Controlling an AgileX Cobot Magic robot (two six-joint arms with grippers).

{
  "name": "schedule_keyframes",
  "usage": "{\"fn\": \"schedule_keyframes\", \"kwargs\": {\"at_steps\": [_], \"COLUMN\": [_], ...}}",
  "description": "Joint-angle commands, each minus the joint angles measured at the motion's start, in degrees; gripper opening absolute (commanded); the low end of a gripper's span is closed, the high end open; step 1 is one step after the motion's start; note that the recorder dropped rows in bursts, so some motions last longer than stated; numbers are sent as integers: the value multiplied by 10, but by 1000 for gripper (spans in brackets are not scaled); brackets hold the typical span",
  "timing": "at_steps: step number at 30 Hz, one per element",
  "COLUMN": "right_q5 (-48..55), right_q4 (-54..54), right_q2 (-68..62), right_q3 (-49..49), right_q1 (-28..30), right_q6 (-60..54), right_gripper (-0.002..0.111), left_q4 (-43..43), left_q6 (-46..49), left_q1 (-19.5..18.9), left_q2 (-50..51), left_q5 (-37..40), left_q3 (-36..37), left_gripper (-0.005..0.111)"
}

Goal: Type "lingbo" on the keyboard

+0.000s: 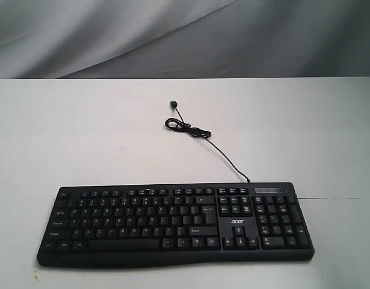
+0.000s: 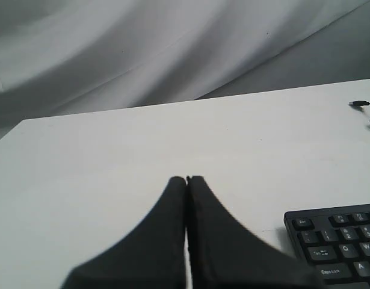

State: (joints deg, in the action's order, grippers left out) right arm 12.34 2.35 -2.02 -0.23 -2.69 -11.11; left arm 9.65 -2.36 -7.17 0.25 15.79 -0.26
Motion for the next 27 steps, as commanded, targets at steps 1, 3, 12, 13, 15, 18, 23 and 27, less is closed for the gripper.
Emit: {"fn": "schedule_keyframes", "kwargs": {"at_steps": [1,3,12,13,15,18,23,27], "right_q5": [4,4,4,4,4,4,3,36], "right_q4": [-2,-2,-2,-2,-2,-2,33,48], "right_q2": [5,5,5,5,5,5,4,1], "right_q3": [2,2,2,2,2,2,2,-69], "right_q1": [4,4,4,4,4,4,4,4], "right_q6": [1,1,2,2,2,2,2,2], "right_gripper": [0,0,0,0,0,0,0,0], "left_q4": [-1,-1,-1,-1,-1,-1,-1,-1], "left_q6": [-3,-3,-3,-3,-3,-3,-3,-3], "left_q1": [4,4,4,4,4,4,4,4], "left_q2": [-2,-2,-2,-2,-2,-2,-2,-2], "left_q5": [-6,-6,-6,-6,-6,-6,-6,-6], "left_q3": [3,3,3,3,3,3,3,3], "left_gripper": [0,0,0,0,0,0,0,0]}}
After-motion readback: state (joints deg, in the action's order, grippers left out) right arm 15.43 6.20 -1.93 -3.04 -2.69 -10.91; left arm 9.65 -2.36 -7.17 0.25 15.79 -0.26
